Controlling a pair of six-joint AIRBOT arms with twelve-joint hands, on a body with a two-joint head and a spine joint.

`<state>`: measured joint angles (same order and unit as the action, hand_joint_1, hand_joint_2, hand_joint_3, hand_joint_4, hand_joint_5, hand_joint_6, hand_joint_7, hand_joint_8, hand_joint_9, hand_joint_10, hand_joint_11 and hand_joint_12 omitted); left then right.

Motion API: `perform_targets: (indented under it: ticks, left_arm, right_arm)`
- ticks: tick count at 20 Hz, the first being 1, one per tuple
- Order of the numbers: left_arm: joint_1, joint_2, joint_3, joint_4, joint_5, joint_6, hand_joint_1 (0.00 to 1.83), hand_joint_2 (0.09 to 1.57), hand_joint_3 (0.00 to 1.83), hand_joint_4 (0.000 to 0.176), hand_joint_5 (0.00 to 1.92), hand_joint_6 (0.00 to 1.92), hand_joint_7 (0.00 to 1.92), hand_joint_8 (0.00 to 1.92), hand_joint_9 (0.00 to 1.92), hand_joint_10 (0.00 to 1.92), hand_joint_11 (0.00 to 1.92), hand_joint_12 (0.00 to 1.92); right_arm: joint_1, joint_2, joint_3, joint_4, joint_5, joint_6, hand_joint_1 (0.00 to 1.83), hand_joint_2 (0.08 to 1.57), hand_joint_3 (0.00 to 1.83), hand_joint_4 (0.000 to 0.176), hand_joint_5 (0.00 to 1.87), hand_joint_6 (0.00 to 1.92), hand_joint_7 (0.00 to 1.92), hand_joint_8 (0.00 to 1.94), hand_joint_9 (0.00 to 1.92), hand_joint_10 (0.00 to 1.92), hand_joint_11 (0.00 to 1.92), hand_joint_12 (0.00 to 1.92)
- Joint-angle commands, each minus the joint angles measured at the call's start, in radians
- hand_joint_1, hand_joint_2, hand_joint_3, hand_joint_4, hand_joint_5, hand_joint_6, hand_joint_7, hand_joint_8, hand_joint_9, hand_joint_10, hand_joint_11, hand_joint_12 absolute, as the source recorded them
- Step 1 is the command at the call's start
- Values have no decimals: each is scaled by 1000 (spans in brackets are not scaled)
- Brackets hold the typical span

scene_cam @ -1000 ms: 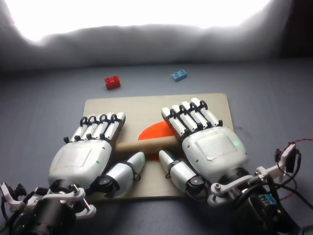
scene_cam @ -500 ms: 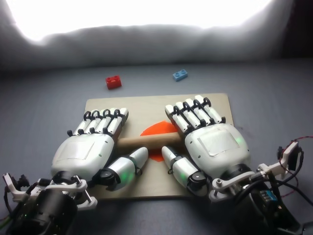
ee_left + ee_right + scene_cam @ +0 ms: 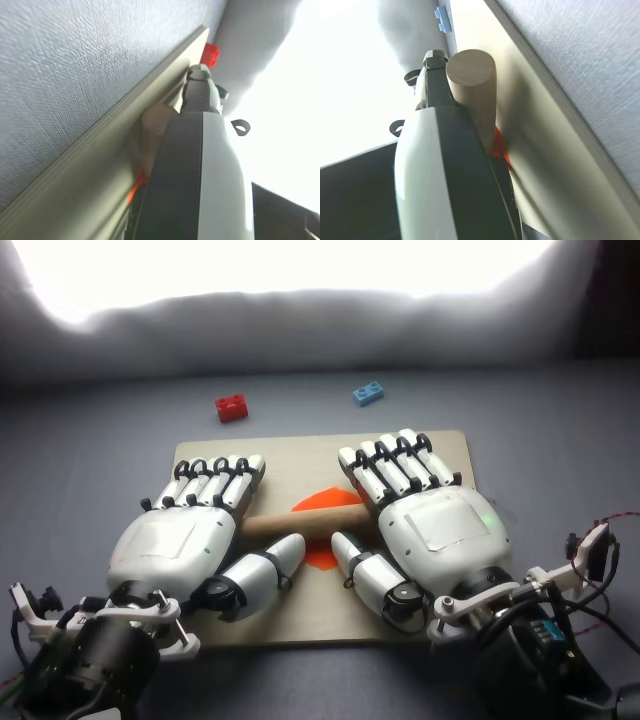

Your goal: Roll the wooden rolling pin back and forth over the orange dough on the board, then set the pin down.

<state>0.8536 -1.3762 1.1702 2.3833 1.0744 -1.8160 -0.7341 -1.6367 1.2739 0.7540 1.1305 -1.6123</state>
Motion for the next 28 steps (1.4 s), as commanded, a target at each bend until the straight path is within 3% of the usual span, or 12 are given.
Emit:
perform_targets:
  ticks: [1,21,24,28]
  left_arm:
    - [-9,-10,10,25,44,6,0,1420,1,0,0,0,0,0,0,0,0,0]
    - [-33,-18,78,5,-12,8,0,1423,2,0,0,0,0,0,0,0,0,0]
    - [-40,-25,89,5,-20,9,0,1422,1,0,0,0,0,0,0,0,0,0]
    - [-45,-32,101,14,-35,9,0,1422,1,0,0,0,0,0,0,0,0,0]
  right_arm:
    - [14,7,9,-31,99,4,0,1571,111,0,110,9,79,3,35,5,10,6]
    - [36,10,65,25,73,15,0,1571,109,0,93,0,69,0,29,1,5,27]
    - [37,10,68,26,72,17,0,1571,108,0,120,9,89,3,45,5,0,179]
    - [37,10,72,27,70,20,0,1571,108,0,104,4,79,2,36,7,0,97]
